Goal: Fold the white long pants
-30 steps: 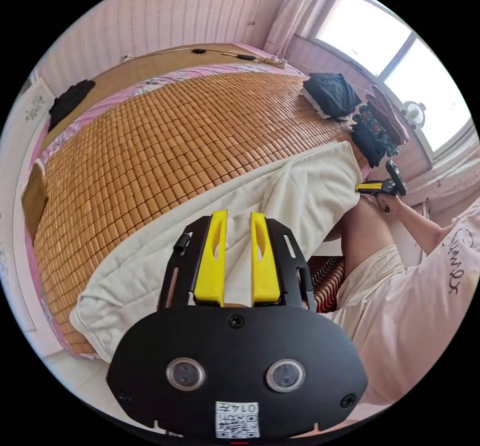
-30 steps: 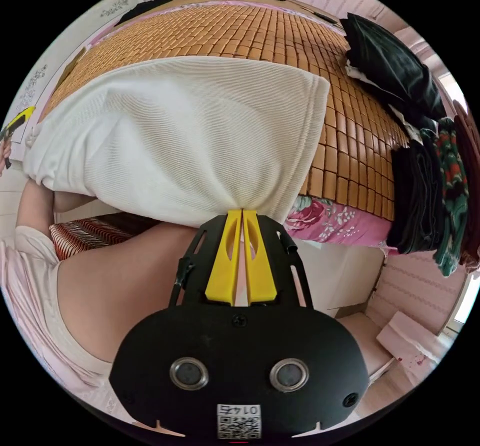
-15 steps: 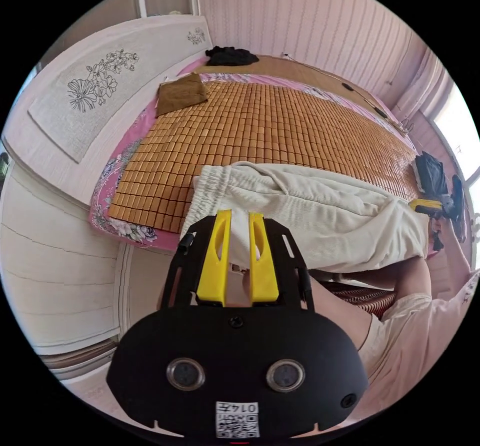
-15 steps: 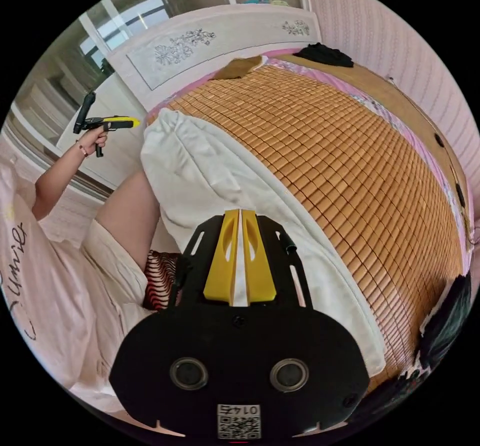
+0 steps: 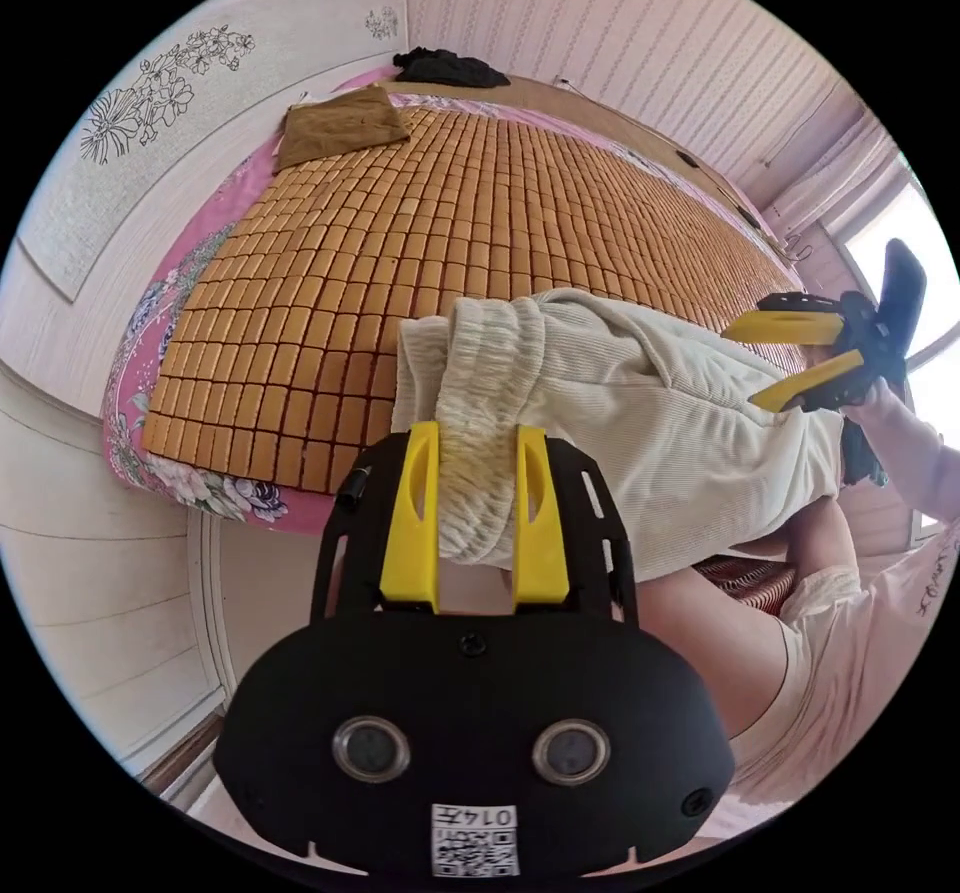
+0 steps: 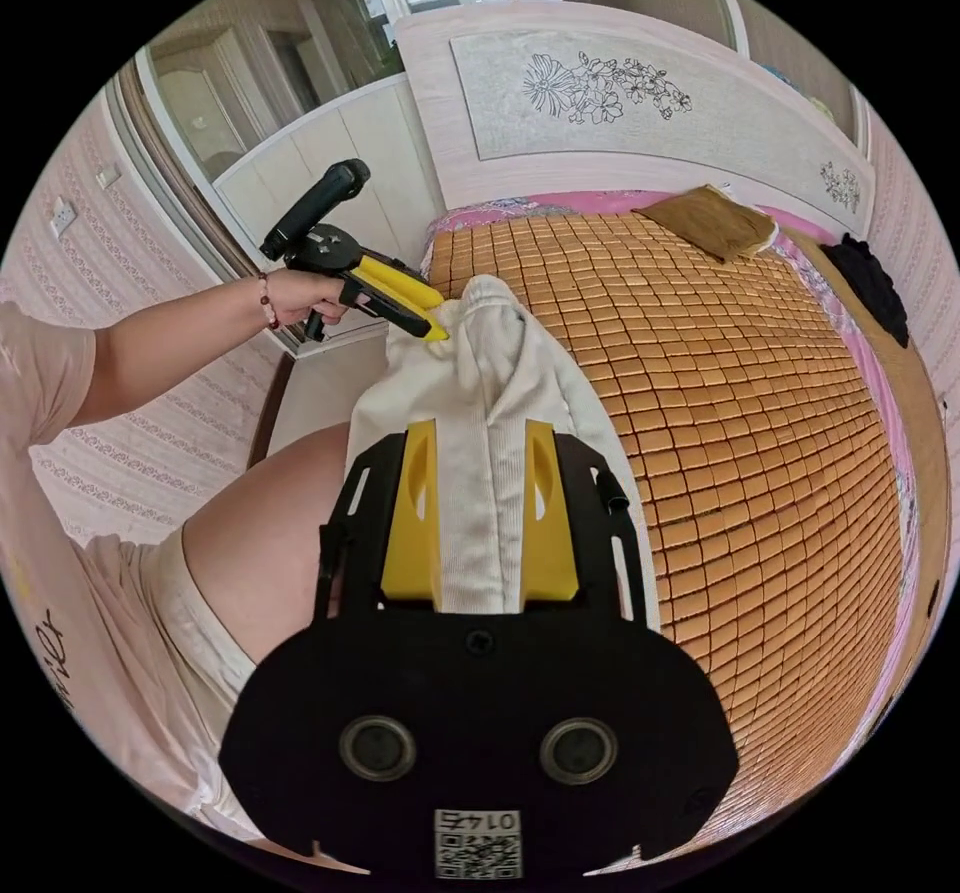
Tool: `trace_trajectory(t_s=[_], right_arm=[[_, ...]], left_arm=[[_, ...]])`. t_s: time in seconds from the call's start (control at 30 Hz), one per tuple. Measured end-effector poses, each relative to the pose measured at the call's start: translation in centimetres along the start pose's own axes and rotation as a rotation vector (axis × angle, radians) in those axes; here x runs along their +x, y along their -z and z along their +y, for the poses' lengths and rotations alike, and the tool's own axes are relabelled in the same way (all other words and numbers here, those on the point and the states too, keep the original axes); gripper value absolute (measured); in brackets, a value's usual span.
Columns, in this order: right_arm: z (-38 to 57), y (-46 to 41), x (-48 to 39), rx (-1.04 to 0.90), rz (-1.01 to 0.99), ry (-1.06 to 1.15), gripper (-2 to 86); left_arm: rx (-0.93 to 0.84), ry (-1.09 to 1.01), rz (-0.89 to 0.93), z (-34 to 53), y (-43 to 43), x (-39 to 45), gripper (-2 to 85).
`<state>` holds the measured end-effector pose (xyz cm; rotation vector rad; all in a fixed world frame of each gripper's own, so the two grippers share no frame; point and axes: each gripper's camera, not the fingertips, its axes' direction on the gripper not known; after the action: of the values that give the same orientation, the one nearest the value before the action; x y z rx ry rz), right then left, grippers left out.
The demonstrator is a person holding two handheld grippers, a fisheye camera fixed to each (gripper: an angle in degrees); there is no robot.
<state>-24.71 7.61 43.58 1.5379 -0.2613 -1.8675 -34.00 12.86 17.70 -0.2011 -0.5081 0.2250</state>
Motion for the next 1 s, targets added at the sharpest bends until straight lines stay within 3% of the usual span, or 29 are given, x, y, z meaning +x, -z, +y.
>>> trace_trajectory(t_s=[0.27,0.43,0.53,0.7,0.83,1.0], right_arm=[[-4.9,-5.4,-0.2,0.035,0.094,0.032,20.5],[-6.9,-8.1,0.7,-0.05,-0.099,0.052,16.0],[-8.2,-8.4,1.8,-0.12,-0.337,0.09,5.5],[-9.8,-7.9,5.1,-0.159,-0.635,0.182,2.9],[-10.7,-8.1,7.5,-0.168,-0.725,0.211,2.1],[-11.9,-8.3,6.3,-0.202,-0.638,0.345,1.4]], left_arm=[[0.149,-0.087,0.132,5.0,9.2,-2.0,4.4],[0.283,-0.127,0.176,7.6,14.4,-2.8,4.1],[0.332,-0.144,0.166,8.7,16.5,-3.7,4.4],[0.316,-0.123,0.123,9.7,17.6,-6.5,10.0],[0.314,-0.245,0.224,9.7,19.2,-8.2,15.9],[0.25,-0.297,0.405,6.3,20.1,-10.3,20.3]])
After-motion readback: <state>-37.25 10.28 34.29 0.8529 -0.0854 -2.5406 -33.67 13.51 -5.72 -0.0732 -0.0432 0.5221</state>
